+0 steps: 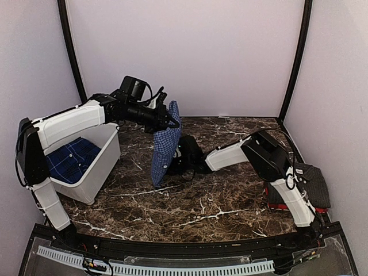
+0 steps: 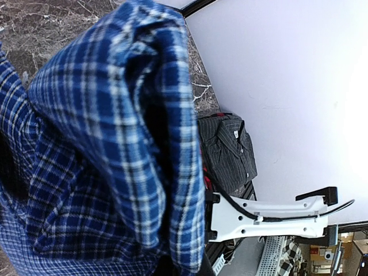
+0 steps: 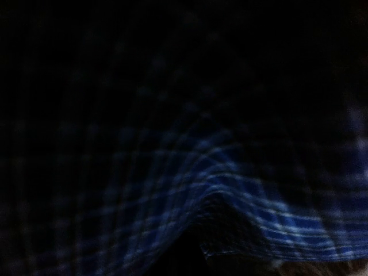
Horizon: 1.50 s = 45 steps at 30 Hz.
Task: Fold and stack the long sleeve shirts
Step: Turn over the square folded shirt at the center of the board.
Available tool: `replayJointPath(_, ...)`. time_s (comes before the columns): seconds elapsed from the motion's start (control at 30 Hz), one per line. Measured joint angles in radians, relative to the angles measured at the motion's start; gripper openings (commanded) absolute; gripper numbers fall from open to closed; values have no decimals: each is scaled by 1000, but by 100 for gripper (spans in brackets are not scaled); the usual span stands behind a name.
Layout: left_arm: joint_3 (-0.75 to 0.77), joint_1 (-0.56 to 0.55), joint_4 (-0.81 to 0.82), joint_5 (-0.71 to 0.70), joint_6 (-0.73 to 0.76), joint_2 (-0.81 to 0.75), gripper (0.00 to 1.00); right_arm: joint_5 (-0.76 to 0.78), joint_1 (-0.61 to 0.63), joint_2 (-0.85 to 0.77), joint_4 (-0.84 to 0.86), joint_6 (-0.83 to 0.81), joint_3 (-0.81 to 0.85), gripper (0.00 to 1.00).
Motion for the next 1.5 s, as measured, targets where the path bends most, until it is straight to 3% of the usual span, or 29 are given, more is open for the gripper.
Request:
replayJointPath(0.23, -31, -8, 58, 9, -44, 26, 0, -64, -3, 26, 92, 81, 1, 13)
replayJointPath(0.4, -32, -8, 72, 9, -47, 26, 0, -83, -19, -8, 196, 125, -93, 19)
replayJointPath(0.7, -32, -8, 81, 12, -47, 39, 0, -44, -58, -114, 189, 98, -253, 23)
replayJointPath(0.93, -32, -8, 102, 15, -47, 78, 0, -6, -107, -245, 144, 67, -403, 26)
replayJointPath(1.13, -30, -37, 148, -5, -42, 129, 0, 67, -173, -509, -3, -16, -554, 37)
replayJointPath(1.23, 24, -82, 166, -24, -42, 223, 12, 124, -222, -682, -87, -72, -623, 41)
replayJointPath(1.33, 140, -144, 167, -42, -42, 373, 38, 182, -274, -820, -170, -116, -670, 47)
replayJointPath(1.4, 256, -189, 150, -50, -45, 482, 50, 221, -311, -903, -226, -143, -705, 54)
replayJointPath(1.5, 369, -238, 129, -75, -37, 580, 57, 259, -352, -991, -292, -164, -754, 61)
